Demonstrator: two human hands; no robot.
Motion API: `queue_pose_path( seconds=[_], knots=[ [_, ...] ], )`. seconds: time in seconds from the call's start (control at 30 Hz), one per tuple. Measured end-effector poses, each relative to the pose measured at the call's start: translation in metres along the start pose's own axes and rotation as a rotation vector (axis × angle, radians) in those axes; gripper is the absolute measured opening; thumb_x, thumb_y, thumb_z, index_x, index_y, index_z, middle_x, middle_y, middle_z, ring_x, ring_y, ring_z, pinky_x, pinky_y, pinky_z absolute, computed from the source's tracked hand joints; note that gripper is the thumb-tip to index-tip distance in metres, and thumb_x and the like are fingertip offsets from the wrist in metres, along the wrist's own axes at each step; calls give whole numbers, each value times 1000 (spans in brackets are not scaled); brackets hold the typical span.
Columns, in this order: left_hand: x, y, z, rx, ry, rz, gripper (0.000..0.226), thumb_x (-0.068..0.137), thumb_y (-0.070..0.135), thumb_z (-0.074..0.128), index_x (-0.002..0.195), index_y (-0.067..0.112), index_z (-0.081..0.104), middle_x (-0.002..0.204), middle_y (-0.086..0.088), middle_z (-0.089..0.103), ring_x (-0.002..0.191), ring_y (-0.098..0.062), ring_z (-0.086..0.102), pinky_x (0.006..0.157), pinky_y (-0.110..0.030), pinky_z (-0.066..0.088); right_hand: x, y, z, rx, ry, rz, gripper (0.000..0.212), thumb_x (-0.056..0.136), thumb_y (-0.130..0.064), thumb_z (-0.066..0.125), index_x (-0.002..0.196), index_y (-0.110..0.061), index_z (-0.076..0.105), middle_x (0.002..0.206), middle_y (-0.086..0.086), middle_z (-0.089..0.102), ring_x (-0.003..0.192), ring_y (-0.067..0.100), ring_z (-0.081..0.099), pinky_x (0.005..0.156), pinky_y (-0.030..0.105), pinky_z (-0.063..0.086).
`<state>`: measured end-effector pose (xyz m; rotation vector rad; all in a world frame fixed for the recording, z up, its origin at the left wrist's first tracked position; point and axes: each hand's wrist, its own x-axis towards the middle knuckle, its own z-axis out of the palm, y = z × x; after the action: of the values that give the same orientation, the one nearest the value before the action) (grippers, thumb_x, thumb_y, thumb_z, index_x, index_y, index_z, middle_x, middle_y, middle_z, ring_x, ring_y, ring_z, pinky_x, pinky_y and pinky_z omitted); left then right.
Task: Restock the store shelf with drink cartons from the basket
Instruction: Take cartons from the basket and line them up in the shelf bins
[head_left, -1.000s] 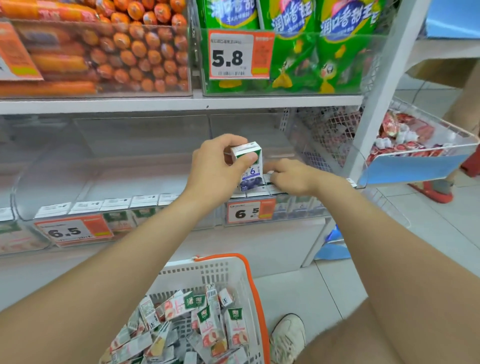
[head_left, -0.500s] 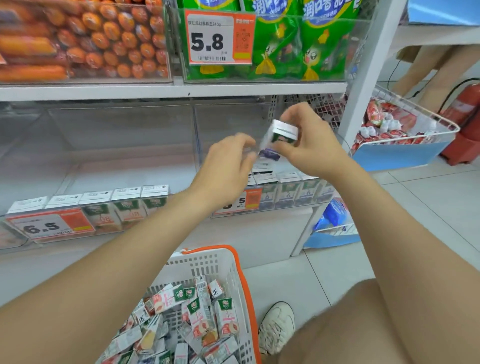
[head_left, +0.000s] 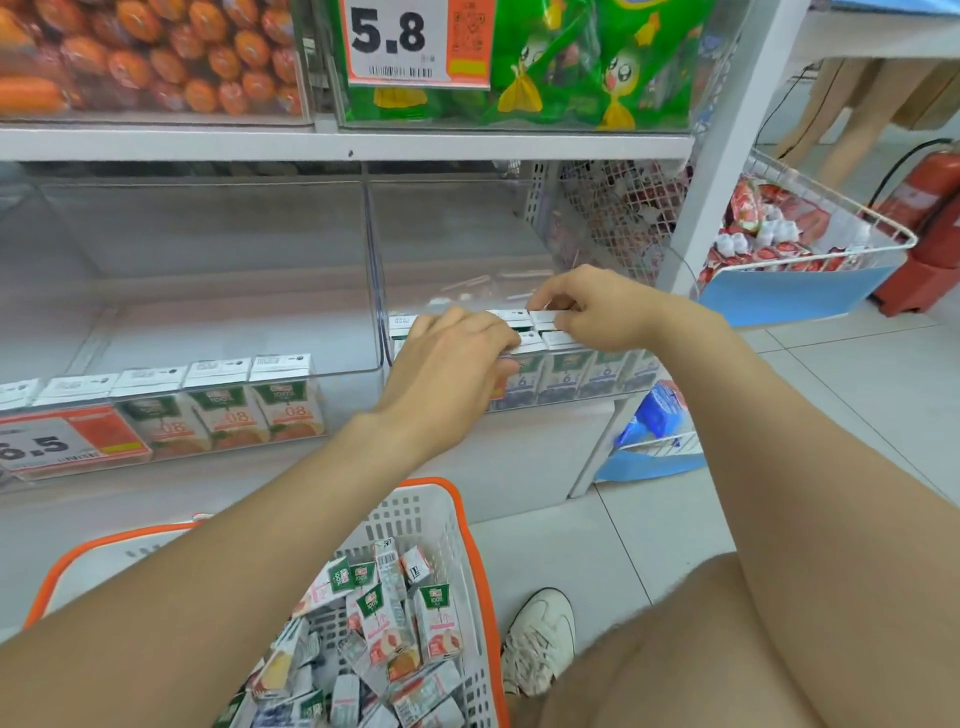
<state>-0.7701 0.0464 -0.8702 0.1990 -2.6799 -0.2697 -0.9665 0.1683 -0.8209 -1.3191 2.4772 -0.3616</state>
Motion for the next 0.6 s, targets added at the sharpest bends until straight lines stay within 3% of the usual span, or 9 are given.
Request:
queue_pose_path(
  seconds=[0.1,0.2,0.27,0.37,0.43,0.53,0.6],
  knots=[
    [1,1,-1,-35,22,-5,16,104,33,61,116,26,68,118,13,69,112,-20,56,96,-36,34,4,-9,9,3,-40,57,59,89,-3,40,142,-21,59,142,10,59,126,29,56,94,32,41],
    [3,-2,-3,0,-23,5,21,106,38,57,121,26,66,121,11,69,116,-23,55,99,-39,35,-1,-16,20,3,31,72,56,97,-11,39,150,-19,52,145,17,57,118,33,61,92,35,48],
    [3,-5,-6,-27,-83,15,25,104,39,58,121,23,66,120,6,70,117,-26,57,100,-44,41,-8,-20,24,-11,106,64,51,100,-14,39,150,-14,51,143,21,59,122,37,60,100,40,50],
    [-7,-8,-14,-126,-64,32,29,102,37,63,122,17,68,120,-1,72,116,-28,61,99,-46,49,-19,-38,18,-5,342,-23,42,98,-10,46,136,-9,63,126,18,68,116,33,62,99,38,50],
    [-23,-8,-22,-186,68,7,26,102,29,64,124,15,68,123,-2,71,115,-25,62,98,-42,50,-35,-64,12,91,435,-93,35,90,-6,49,112,-15,74,98,8,76,91,22,69,85,31,54],
    [-66,-11,-34,-209,264,-17,12,98,18,64,109,14,68,104,1,68,92,-20,61,80,-34,49,-67,-114,19,128,239,-197,29,82,-6,53,86,-19,78,69,-4,72,63,6,62,66,25,53],
    [-106,-21,-34,-204,232,-52,5,94,19,63,98,16,66,91,4,63,79,-17,57,68,-34,48,-79,-141,42,23,-2,-229,20,86,-9,56,85,-12,76,72,4,72,68,15,63,66,30,53]
  ],
)
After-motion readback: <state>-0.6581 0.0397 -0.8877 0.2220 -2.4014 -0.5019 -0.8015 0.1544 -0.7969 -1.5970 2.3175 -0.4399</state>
